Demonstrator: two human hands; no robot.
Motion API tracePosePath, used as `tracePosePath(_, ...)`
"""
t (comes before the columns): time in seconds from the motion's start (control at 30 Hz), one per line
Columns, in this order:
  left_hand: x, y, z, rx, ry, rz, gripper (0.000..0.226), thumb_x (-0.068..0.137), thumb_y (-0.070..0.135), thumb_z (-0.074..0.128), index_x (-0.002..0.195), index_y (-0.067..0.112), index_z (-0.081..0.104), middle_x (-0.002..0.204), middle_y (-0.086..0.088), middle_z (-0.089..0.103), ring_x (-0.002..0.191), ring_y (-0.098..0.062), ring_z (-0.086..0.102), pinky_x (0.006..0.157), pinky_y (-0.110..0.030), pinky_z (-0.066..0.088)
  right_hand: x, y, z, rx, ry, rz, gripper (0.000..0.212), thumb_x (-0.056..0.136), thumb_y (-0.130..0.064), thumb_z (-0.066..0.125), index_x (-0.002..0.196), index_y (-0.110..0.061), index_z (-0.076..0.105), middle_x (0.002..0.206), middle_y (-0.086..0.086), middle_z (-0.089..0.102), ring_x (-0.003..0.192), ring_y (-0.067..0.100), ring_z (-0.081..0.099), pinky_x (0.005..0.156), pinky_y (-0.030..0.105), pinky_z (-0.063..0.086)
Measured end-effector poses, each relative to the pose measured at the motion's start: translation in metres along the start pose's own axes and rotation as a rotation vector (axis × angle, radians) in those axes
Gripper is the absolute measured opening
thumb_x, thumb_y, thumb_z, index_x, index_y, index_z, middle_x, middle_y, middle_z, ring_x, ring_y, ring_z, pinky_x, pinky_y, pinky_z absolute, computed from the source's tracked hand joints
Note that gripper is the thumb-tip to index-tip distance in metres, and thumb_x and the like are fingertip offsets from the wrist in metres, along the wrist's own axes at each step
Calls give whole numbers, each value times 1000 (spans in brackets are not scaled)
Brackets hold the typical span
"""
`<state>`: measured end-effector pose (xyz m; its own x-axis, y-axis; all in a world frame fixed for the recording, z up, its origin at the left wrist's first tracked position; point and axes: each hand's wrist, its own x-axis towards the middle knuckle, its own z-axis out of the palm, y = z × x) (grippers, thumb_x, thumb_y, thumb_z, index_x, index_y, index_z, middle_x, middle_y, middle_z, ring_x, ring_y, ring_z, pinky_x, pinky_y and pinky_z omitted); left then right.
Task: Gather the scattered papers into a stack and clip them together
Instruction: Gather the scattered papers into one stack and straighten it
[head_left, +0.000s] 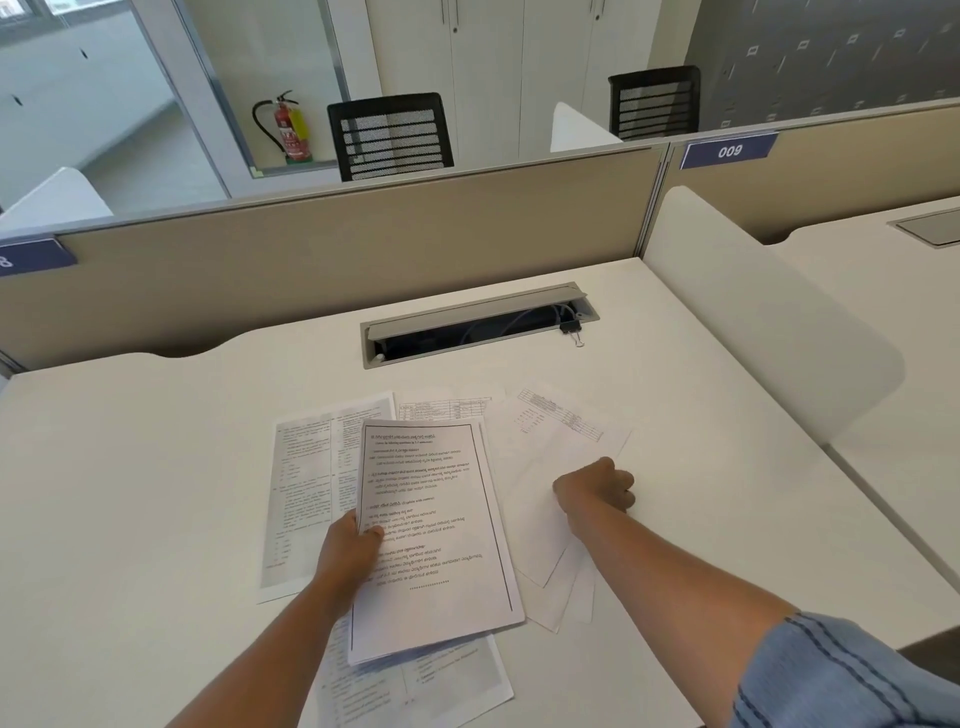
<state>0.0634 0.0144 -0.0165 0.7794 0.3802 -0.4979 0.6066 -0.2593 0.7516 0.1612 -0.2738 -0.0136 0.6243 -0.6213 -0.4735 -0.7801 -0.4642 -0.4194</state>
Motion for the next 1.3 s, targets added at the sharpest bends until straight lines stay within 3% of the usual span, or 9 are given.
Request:
tracePosePath(0.13, 2, -1, 0, 5, -9, -6, 33, 103, 9, 52, 135, 15, 58, 116, -7, 72, 102, -32, 70, 92, -50, 59, -3, 0, 4, -19, 8, -60, 48, 80, -10, 67, 124, -13, 48, 137, 10, 35, 122, 33, 43, 98, 42, 51)
tracePosePath(0.27, 3, -2, 0, -2, -13, -3, 33, 103, 9, 52, 135, 14, 58, 116, -8, 72, 101, -31, 71, 92, -50, 59, -12, 2, 8, -21, 41, 103, 84, 62, -33, 82, 129, -10, 38, 133, 9, 30, 119, 31, 37, 99, 45, 44)
tracePosePath(0.37, 3, -2, 0, -7, -13, 1, 33, 103, 8, 52, 135, 13, 58, 119, -9, 72, 103, -32, 70, 93, -50, 59, -17, 3, 12, -58, 59, 130, 98, 61, -40, 85, 138, -6, 34, 135, 12, 36, 119, 31, 40, 99, 43, 44)
tracePosePath(0.6, 1, -2, 0, -32, -16, 1, 33, 104, 7, 51, 135, 12, 59, 114, -7, 72, 97, -26, 70, 83, -39, 58, -14, -9, 15, -37, 17, 64, 59, 77, -14, 76, 130, -11, 50, 134, 12, 48, 124, 33, 47, 104, 43, 46)
tracePosePath(0.83, -2, 0, 0, -33, -12, -8, 31, 104, 7, 51, 134, 13, 59, 112, -6, 72, 92, -22, 70, 72, -33, 56, -19, -10, 12, -24, -39, 2, 50, 77, -9, 73, 122, -13, 54, 130, 10, 42, 117, 32, 46, 93, 39, 51)
tracePosePath(1.0, -3, 1, -1, -26, -11, -10, 31, 104, 8, 51, 133, 14, 59, 111, -5, 72, 93, -24, 71, 74, -35, 58, -25, -8, 9, 102, -94, -107, 58, 84, -3, 60, 134, -16, 33, 128, 11, 44, 111, 35, 53, 85, 45, 56)
tracePosePath(1.13, -3, 1, 0, -25, -3, -4, 30, 104, 7, 52, 131, 14, 60, 113, -5, 72, 91, -20, 69, 76, -33, 56, -24, 2, 3, 385, -159, -103, 68, 84, -1, 55, 141, -20, 22, 114, 4, 57, 92, 30, 63, 61, 33, 53)
tracePosePath(1.2, -4, 2, -1, -23, -4, 2, 29, 104, 7, 51, 130, 14, 61, 109, -4, 72, 89, -18, 68, 70, -30, 55, -19, 6, 0, 477, -172, -84, 55, 84, -3, 60, 132, -17, 38, 107, 4, 62, 81, 25, 62, 54, 26, 45)
tracePosePath(1.3, -4, 1, -1, -28, -10, -1, 30, 104, 7, 51, 131, 14, 60, 109, -4, 72, 91, -22, 70, 73, -33, 57, -9, 10, -4, 538, -177, -127, 11, 85, -7, 59, 95, -11, 63, 92, 7, 69, 66, 22, 53, 57, 24, 39)
